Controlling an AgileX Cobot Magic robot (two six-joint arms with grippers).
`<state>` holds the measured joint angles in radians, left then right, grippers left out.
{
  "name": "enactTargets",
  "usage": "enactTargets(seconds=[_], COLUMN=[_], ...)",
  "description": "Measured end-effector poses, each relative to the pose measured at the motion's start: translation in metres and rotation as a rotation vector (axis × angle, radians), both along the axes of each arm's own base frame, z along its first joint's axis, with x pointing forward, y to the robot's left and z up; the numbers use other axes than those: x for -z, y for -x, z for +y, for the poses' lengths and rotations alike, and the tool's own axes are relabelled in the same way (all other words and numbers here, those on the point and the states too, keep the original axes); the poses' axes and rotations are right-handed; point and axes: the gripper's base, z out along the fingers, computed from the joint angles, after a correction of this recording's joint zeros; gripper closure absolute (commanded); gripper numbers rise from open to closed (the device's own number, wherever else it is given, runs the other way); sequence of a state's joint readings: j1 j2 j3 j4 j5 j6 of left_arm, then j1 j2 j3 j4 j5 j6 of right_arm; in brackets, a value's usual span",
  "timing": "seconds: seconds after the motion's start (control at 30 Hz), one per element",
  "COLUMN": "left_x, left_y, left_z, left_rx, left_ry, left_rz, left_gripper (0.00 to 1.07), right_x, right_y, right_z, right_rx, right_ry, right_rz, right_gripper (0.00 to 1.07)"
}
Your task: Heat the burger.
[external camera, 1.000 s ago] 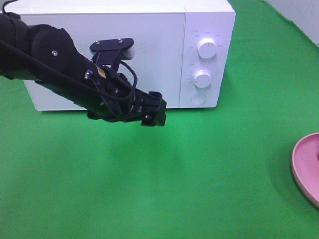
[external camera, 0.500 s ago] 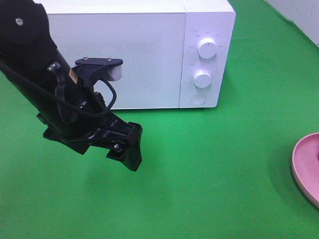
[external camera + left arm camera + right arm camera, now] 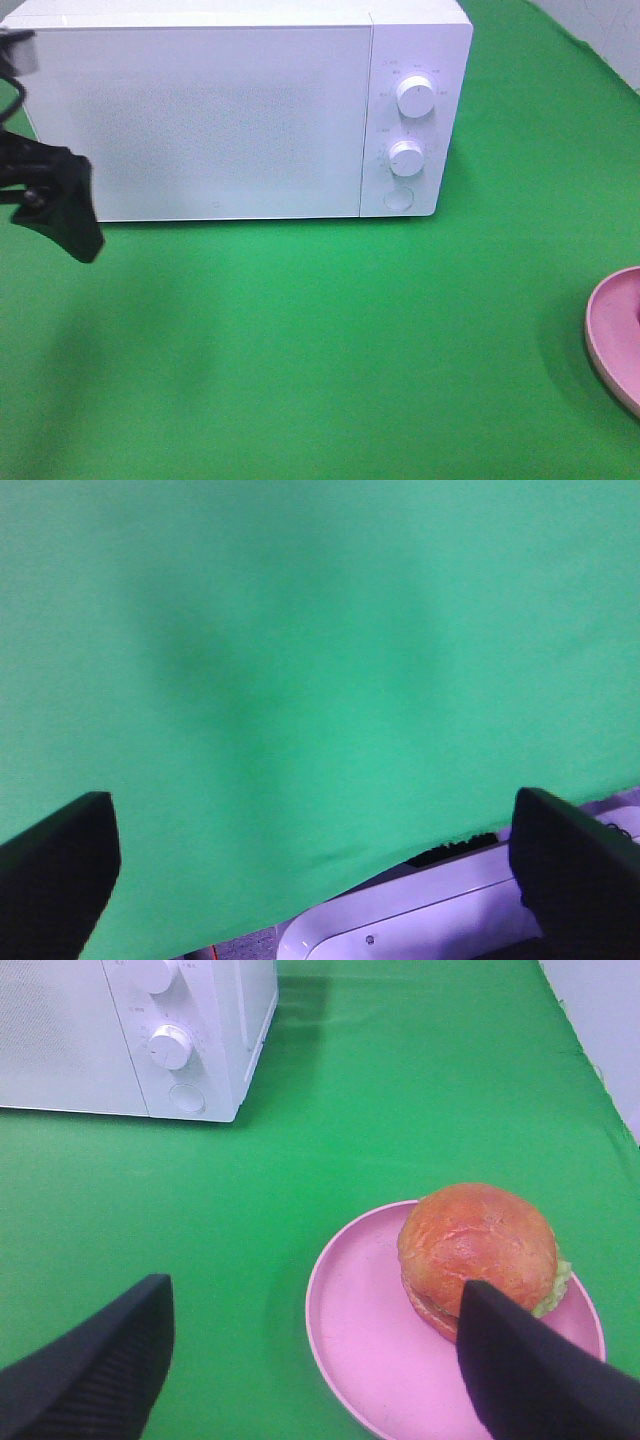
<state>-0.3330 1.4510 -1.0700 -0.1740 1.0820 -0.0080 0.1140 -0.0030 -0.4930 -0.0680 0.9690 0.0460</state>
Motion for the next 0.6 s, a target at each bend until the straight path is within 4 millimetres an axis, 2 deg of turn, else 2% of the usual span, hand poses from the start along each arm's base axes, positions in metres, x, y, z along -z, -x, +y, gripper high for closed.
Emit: enactTargets(seconds=[0.03,0.07,0.1,0.13,0.17,0.23,0.4,0.43,0.47,0.5,0.53,0.6], left_x=[0.000,-0.006,-0.006,-0.012,-0.012,-0.025,-0.034,-0.037,-0.037,-0.038,-0.038,-0.035], left_y=[0.000,0.000,0.000,0.002,0.002,0.010,0.021,0.031,0.031,0.042,0.042,0.072], left_z=[0.000,0.018,0.018,0.037,0.037,0.066,0.078,0.082,0.082,0.085,0.085,0.087], left_rx=[0.000,-0.050,-0.050,-0.103,-0.103,-0.179,-0.225,-0.243,-0.243,-0.253,-0.253,-0.253], left_ry=[0.000,-0.015,-0.015,-0.036,-0.036,-0.072,-0.069,-0.067,-0.067,-0.065,-0.065,-0.066], left_rz=[0.000,-0.008,-0.008,-0.010,-0.010,-0.013,-0.047,-0.063,-0.063,-0.074,-0.074,-0.105], left_gripper=[0.08,0.08,0.08,0.08,0.08,0.08,0.08,0.08,0.08,0.08,0.08,0.08], right_x=[0.000,0.000,0.000,0.000,0.000,0.000,0.000,0.000,0.000,0.000,0.000,0.000], right_y=[0.000,0.000,0.000,0.000,0.000,0.000,0.000,0.000,0.000,0.000,0.000,0.000], right_z=[0.000,0.000,0.000,0.000,0.000,0.000,0.000,0.000,0.000,0.000,0.000,0.000], right_rx=[0.000,0.000,0.000,0.000,0.000,0.000,0.000,0.000,0.000,0.000,0.000,0.000], right_ry=[0.000,0.000,0.000,0.000,0.000,0.000,0.000,0.000,0.000,0.000,0.000,0.000], right_rz=[0.000,0.000,0.000,0.000,0.000,0.000,0.000,0.000,0.000,0.000,0.000,0.000], right_gripper=[0.32,0.32,0.32,0.32,0.32,0.32,0.32,0.32,0.32,0.32,0.32,0.32])
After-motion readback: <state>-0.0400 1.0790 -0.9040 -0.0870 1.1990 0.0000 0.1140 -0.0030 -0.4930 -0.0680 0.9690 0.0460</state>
